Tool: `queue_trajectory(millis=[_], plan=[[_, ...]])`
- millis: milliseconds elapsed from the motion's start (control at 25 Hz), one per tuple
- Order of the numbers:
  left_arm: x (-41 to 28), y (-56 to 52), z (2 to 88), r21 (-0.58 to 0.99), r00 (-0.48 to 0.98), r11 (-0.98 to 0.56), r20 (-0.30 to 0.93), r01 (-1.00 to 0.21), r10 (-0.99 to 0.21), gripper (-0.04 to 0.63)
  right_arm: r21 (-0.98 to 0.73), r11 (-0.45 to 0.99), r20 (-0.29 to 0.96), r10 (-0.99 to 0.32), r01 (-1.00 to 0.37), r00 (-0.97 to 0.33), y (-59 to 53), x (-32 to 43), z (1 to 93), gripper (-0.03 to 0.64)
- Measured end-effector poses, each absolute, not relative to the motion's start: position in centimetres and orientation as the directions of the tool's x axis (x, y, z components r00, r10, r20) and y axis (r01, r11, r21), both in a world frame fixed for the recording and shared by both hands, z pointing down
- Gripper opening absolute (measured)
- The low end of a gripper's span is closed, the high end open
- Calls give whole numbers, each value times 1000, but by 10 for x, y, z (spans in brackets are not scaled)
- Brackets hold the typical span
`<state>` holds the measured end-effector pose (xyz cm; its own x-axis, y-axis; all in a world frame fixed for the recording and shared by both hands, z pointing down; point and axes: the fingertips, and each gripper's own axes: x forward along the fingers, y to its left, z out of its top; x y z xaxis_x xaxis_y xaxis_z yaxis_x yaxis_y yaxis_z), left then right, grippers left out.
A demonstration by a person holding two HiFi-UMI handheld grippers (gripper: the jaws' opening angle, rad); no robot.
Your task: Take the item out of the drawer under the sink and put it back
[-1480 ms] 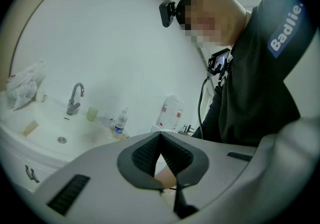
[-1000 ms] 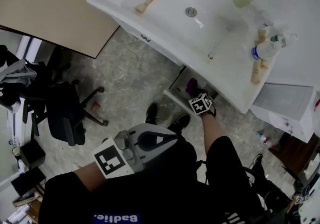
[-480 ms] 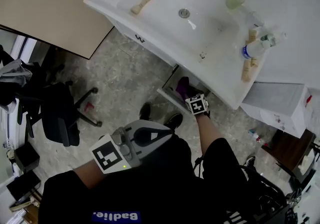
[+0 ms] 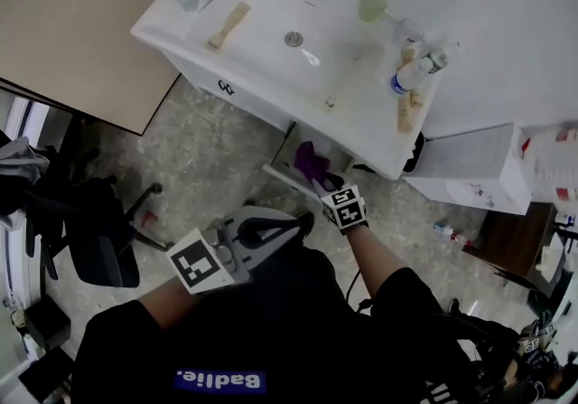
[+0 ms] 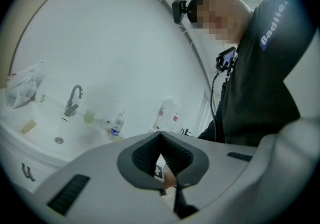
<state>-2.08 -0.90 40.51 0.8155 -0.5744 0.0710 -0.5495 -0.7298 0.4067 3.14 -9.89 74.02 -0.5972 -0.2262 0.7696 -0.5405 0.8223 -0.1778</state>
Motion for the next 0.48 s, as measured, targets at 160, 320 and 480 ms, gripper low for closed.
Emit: queue_trajectory(millis=[160,320,480], plan=[[-12,-6,395,386,840,-761,73,-521,-538,-10,-212,796,680,-297,-568,-670,-83,36,679,107],[0,-4,384,373,867,-795,62,-479,-494,-9,-241,770,584,-372,-591,-722,-70,49,613,92],[10,-5,380,360,885,-817,58,-450,-462,-10,-255,759,482,-438,-599,-759,-59,58,556,41]])
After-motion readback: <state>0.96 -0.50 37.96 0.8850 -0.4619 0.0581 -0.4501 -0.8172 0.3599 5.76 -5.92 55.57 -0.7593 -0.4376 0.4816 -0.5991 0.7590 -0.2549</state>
